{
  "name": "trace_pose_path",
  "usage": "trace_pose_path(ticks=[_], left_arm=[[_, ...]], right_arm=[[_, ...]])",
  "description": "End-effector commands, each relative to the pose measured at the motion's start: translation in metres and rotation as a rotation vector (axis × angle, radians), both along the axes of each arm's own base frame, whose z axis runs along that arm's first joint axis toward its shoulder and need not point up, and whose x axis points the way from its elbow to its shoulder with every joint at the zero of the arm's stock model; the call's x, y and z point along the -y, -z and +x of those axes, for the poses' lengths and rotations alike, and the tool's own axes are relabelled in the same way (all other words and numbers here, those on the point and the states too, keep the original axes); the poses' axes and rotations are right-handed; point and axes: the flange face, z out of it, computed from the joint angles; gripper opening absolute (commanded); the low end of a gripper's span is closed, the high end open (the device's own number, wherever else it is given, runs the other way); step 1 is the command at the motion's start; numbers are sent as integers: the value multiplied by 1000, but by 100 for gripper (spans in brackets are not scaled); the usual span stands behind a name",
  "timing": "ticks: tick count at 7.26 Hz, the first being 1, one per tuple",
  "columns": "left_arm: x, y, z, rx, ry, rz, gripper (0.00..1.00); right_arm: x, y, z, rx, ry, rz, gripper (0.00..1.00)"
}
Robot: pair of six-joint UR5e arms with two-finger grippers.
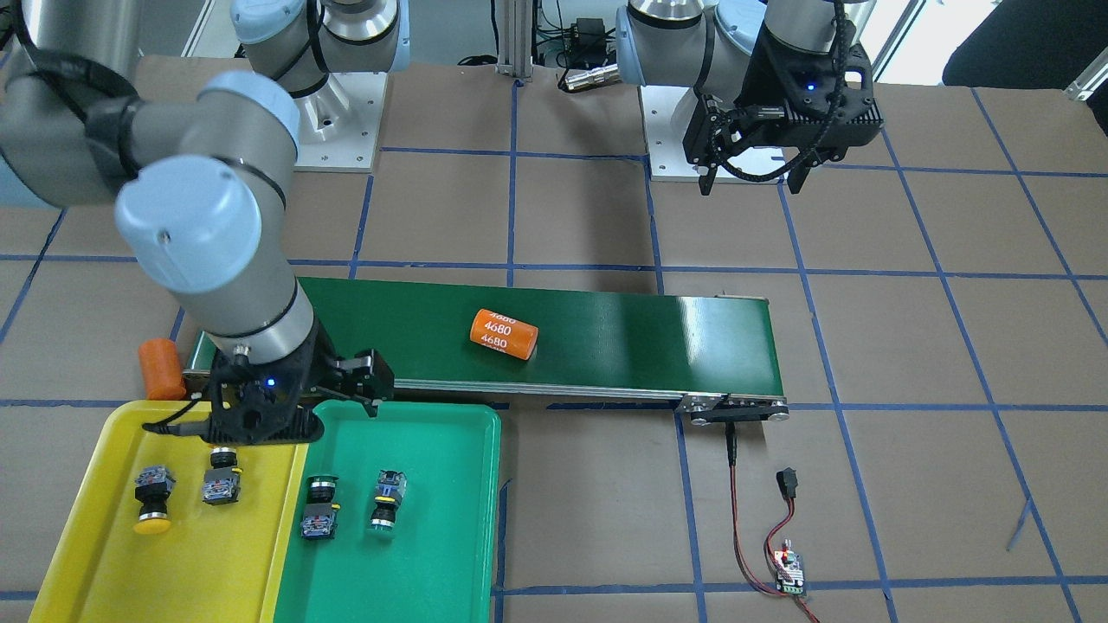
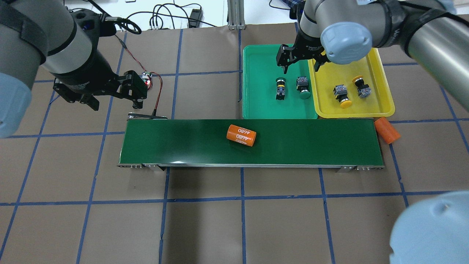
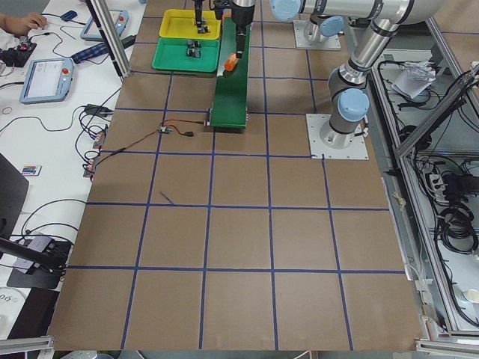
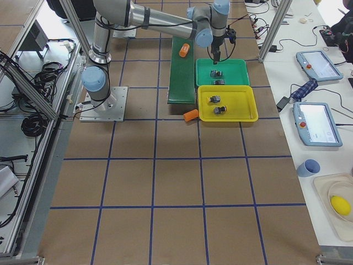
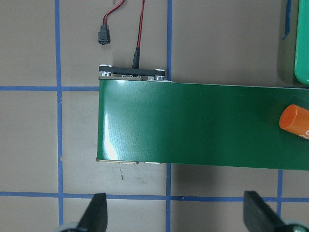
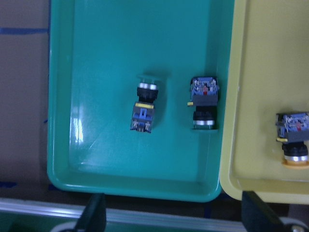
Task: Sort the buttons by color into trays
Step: 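Raise the right gripper out of the green tray toward the belt end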
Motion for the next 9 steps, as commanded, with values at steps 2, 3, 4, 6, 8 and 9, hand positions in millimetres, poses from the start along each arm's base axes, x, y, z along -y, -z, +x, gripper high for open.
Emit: trace_pose_path(ticks=[2,3,4,6,8,9], left_arm=[[-10,-11,3,-2,-6,-7,100],[1,4,2,-6,-5,25,100],[5,-11,-1,-56,-5,-14,100],[-4,-6,-6,-98,-2,10,100],[-8,-17,7,31,-10,39,100],[-11,-18,3,23,0,34,100]], right_arm=[[-99,-123,0,16,-13,-17,100],[-109,-115,-2,9,-11,1,100],[-118,-71,-6,-7,-4,97,100],[-127,-73,-7,-4,8,59,100],[-119,-97,-5,10,17,14,100],[-113,-112,-6,9,26,-4,100]])
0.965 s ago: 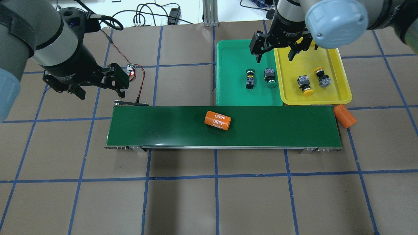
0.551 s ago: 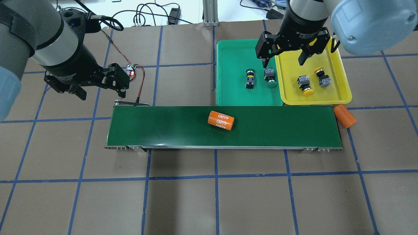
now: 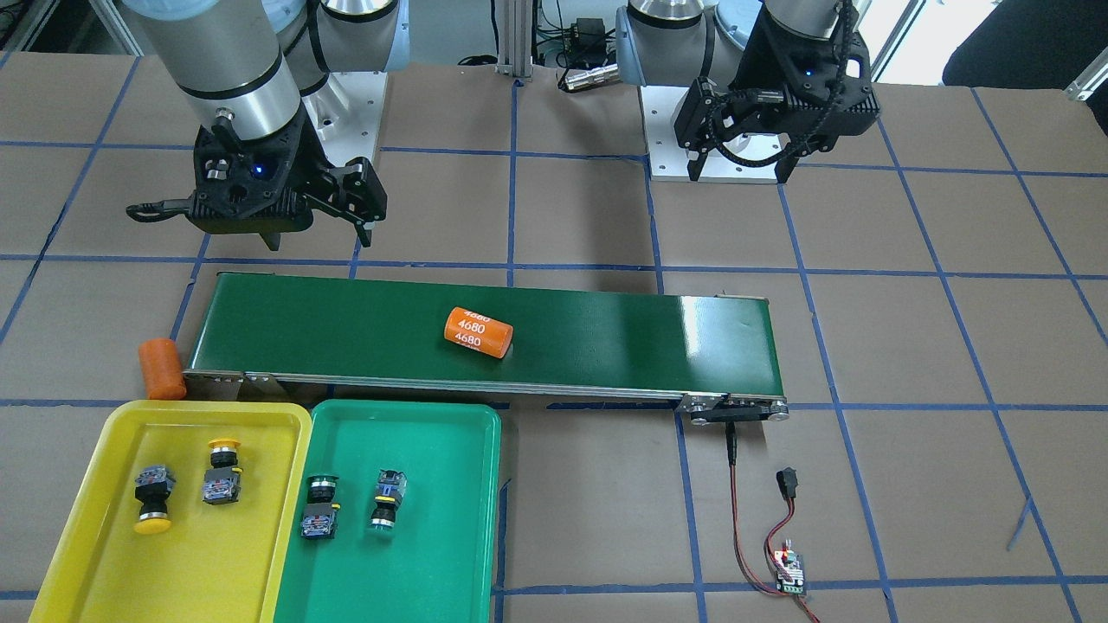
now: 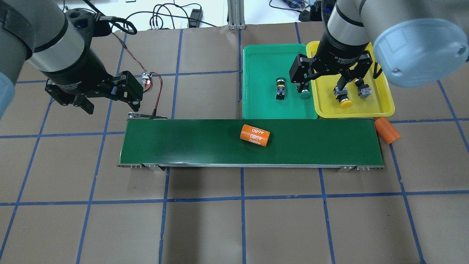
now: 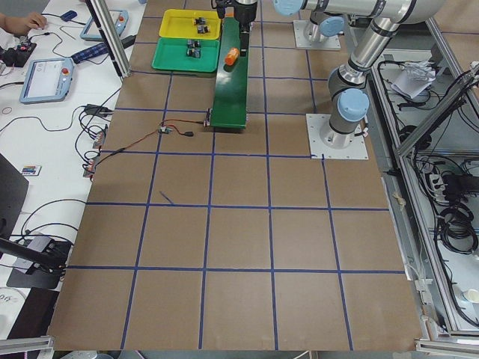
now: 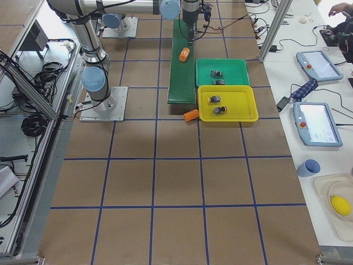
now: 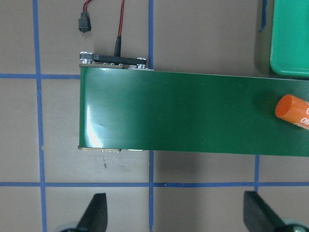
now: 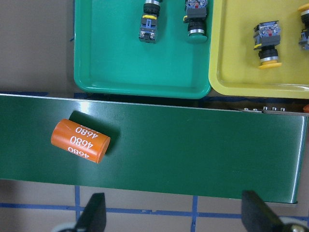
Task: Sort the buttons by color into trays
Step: 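Raise the right gripper out of the green tray toward the belt end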
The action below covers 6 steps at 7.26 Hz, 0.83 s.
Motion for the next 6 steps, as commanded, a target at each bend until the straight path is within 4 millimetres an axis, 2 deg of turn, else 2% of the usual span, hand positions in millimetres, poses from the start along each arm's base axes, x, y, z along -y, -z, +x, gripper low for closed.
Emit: trace_pose_path(ticks=[1,3,5,6], left_arm=[[-8,1,-3,13,10,9,100],[-2,10,-4,11,12,32,100],[-10,8,-4,13,15,29,100],[-8,11,-4,13,14,36,100]], right_arm=[[8,-14,1,-3,10,-15,100],[8,-13,1,-7,10,-12,100],[7,-12,1,-9,11,-8,100],[8,-11,1,-9,11,-8,100]])
